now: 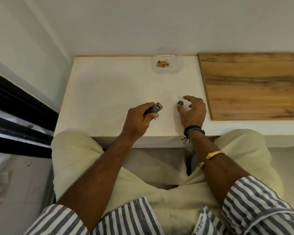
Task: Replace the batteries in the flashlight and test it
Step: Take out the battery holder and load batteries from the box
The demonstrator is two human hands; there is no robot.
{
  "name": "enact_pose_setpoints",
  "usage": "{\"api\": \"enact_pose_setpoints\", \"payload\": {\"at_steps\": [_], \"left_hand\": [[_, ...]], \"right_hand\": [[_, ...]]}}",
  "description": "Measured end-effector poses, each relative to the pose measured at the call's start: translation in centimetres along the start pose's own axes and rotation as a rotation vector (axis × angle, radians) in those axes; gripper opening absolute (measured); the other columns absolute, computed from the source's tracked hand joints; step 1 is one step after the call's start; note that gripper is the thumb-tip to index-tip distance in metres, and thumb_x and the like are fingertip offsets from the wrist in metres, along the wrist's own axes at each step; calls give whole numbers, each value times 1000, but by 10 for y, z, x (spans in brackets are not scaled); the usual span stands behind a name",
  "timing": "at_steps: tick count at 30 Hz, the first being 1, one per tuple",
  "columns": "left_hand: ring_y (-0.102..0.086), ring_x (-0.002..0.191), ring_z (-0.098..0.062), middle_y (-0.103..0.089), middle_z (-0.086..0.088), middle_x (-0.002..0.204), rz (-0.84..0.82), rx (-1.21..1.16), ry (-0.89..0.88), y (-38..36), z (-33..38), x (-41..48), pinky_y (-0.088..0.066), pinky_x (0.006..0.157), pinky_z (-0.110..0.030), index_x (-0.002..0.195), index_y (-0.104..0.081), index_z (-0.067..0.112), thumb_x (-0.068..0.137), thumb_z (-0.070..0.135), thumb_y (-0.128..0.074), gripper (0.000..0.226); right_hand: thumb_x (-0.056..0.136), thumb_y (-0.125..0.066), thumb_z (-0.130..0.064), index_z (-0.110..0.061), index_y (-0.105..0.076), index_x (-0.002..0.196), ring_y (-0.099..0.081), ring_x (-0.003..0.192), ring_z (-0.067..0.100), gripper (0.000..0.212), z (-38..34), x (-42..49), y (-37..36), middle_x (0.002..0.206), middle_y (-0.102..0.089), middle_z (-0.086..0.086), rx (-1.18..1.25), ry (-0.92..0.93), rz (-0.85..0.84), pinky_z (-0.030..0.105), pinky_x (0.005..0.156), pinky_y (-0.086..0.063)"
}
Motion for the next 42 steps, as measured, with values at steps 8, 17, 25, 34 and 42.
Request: {"api": "enact_pose_setpoints", "payload": {"at_steps": [8, 17, 25, 34, 42], "left_hand": [[-54, 101, -24, -64, -1, 108, -151, 762, -179, -2, 9, 13, -35, 88, -38, 122, -64, 26, 92, 19, -64, 30], [-51, 107, -27, -62, -5, 110, -225, 1042, -316, 3, 31, 26, -35, 92, -40, 122, -65, 19, 91, 6, -52, 36], [-54, 102, -24, -68, 0, 105, -149, 892, -270, 8, 20, 31, -33, 91, -37, 115, -66, 25, 92, 16, -63, 25], [-71, 92, -18, -77, -3, 101, 169, 251, 119, 24, -3, 45, -57, 80, -35, 115, -68, 14, 89, 11, -68, 25], [-60, 69, -1, -70, 4, 86, 300, 125, 193, 22, -13, 61, -39, 63, 2, 102, -70, 7, 83, 4, -70, 19]], "right_hand": [[99, -60, -16, -12, -75, 105, -76, 85, 21, 17, -23, -31, -16, 105, -77, 12, 749, -523, -567, 32, 69, -62], [102, -54, -9, 6, -66, 119, -73, 106, 34, 26, -27, -37, -13, 114, -74, 24, 1067, -705, -794, 32, 81, -63], [96, -65, -5, 4, -70, 112, -77, 87, 27, 19, -25, -28, -5, 105, -76, 21, 1074, -693, -656, 32, 75, -64], [91, -68, 0, 5, -69, 112, -74, 96, 32, 22, -19, -21, -2, 113, -74, 23, 1225, -707, -510, 34, 80, -63], [93, -64, 4, 5, -67, 115, -73, 98, 33, 22, -19, -22, -3, 116, -73, 25, 1266, -713, -506, 36, 84, -63]]}}
Point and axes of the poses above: each hand's wrist, its own x-axis towards the middle knuckle, its own y-axis out of the back of the hand, z = x × y, the point moved 2 cm from there along x, towards the middle knuckle
